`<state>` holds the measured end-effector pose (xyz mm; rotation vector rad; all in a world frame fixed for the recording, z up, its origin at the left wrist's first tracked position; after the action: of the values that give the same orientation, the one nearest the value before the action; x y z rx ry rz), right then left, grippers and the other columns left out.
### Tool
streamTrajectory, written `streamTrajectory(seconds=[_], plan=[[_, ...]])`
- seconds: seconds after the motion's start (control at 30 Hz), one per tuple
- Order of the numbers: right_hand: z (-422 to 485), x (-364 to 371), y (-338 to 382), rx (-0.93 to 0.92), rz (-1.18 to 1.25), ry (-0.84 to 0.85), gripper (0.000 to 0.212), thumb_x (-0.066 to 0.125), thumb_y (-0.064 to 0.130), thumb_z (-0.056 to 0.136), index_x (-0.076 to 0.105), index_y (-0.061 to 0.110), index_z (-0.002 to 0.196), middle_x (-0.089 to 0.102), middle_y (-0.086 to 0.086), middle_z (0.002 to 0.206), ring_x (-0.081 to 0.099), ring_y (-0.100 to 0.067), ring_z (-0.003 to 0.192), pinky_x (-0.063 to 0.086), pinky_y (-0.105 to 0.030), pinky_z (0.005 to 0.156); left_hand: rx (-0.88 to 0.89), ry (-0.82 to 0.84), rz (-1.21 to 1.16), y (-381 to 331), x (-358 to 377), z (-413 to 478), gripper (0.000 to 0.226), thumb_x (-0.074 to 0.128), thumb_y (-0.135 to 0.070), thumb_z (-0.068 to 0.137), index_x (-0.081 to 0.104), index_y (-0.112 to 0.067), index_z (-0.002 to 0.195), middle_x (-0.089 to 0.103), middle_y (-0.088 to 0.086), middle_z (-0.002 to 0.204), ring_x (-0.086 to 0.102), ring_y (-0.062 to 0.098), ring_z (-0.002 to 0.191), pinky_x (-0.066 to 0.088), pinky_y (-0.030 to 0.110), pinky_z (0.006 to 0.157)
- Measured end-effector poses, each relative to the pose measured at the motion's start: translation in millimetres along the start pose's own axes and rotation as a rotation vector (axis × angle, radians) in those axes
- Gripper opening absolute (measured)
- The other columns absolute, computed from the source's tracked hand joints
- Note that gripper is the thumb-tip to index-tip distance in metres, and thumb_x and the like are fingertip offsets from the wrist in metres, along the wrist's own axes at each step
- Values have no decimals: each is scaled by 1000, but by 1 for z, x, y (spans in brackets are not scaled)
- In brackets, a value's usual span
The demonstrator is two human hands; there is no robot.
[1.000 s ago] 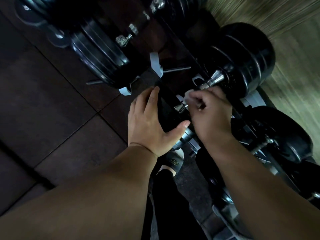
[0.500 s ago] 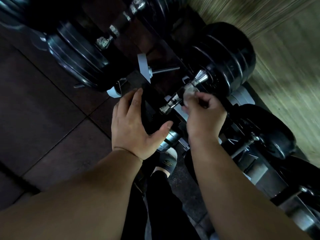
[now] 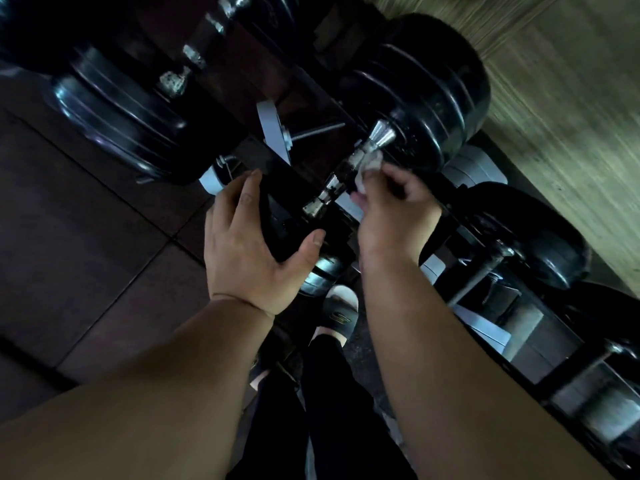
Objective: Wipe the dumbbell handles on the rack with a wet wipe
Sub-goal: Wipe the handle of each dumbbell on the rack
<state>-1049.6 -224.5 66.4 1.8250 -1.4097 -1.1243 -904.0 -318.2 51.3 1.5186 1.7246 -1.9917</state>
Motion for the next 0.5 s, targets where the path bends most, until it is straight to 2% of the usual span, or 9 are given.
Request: streamTrajectory(seconds=[0.1, 0.2, 0.3, 0.43, 0.5], plan=[[9, 5, 12, -79, -7, 10, 8, 74, 14, 90, 74, 19, 97, 74, 2, 93, 76, -14, 73, 62, -26, 65, 11, -8, 11, 1, 1, 0, 99, 57, -76, 79, 46, -10, 153, 51, 9, 146, 49, 27, 136, 47, 53, 108], [2, 5, 4, -224, -284, 172, 12, 76, 25, 88, 75, 24, 100, 75, 9, 96, 74, -9, 86, 62, -30, 77, 4, -12, 6, 1, 1, 0, 100, 56, -75, 79, 45, -11, 154, 50, 9, 148, 48, 27, 136, 45, 47, 110], [-1, -2, -1, -352, -457, 314, 14, 77, 26, 86, 75, 23, 100, 73, 9, 104, 69, -2, 97, 58, -19, 80, -4, -8, 1, 1, 0, -1, 100, 56, -76, 78, 44, -12, 154, 50, 9, 148, 47, 27, 136, 43, 45, 109], [17, -6, 20, -614, -665, 234, 18, 72, 12, 89, 76, 21, 104, 64, 8, 107, 61, 10, 87, 54, -8, 74, -1, -7, -5, 1, 1, -1, 101, 55, -77, 78, 44, -12, 154, 49, 8, 148, 47, 27, 135, 42, 43, 110], [22, -1, 25, -727, -667, 283, 19, 68, 6, 92, 77, 15, 107, 60, 6, 109, 58, 18, 88, 49, -1, 75, -1, -8, -3, 1, 1, -1, 101, 54, -78, 78, 43, -11, 154, 49, 8, 149, 47, 26, 135, 39, 39, 109]])
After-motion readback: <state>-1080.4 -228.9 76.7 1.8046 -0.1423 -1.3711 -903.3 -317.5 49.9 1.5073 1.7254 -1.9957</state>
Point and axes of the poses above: each hand's wrist, its own z-axis towards the middle knuckle, its own x-axis out of the palm, y = z × x, the point moved 3 cm from there along z, towards the middle knuckle
